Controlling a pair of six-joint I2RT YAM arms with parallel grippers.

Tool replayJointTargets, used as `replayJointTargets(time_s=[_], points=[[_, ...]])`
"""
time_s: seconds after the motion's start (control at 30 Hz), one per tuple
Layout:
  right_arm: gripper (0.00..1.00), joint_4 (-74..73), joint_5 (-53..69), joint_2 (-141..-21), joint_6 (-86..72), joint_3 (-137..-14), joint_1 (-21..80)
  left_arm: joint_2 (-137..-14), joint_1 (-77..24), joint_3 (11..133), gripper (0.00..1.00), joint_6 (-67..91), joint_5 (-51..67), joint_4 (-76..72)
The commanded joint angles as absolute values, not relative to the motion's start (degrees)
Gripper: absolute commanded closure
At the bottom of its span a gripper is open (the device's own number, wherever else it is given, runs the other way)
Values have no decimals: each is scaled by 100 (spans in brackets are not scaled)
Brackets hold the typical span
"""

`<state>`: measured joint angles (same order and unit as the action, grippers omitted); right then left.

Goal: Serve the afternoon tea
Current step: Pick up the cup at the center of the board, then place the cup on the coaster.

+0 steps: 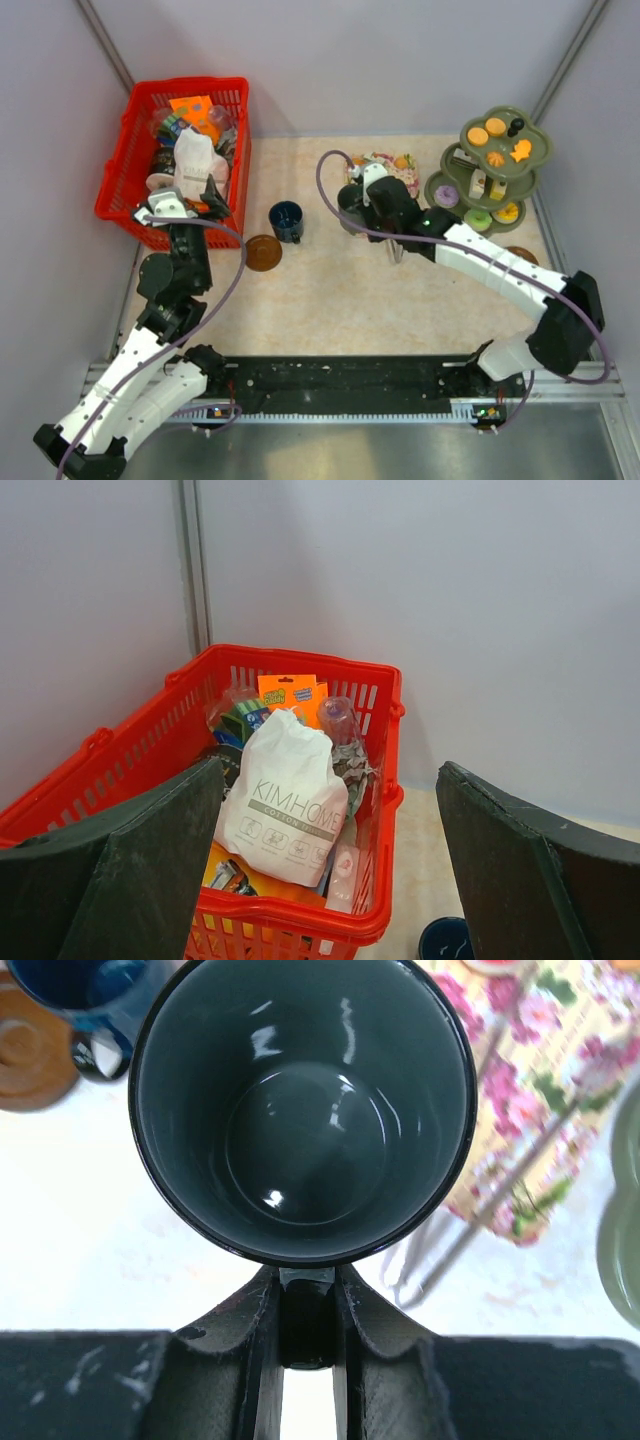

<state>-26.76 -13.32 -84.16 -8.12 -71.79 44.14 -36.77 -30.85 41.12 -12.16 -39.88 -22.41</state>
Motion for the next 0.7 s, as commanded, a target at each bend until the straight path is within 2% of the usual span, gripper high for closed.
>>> replayJointTargets(time_s=[0.0,0.27,0.67], points=[[100,-2996,-1933,-7490,-1203,-6786,4447,-3595,-3103,4087,8,-1275,-4017,-2558],[100,-3954,-2741,-6479,-2091,-6066,4035,-3647,-3111,4078,8,-1231,-3982,-2558],[100,-4447,-3023,-5661,-3199,-5037,2225,-3683,-3103,4043,8,-1213,-3964,-2584]])
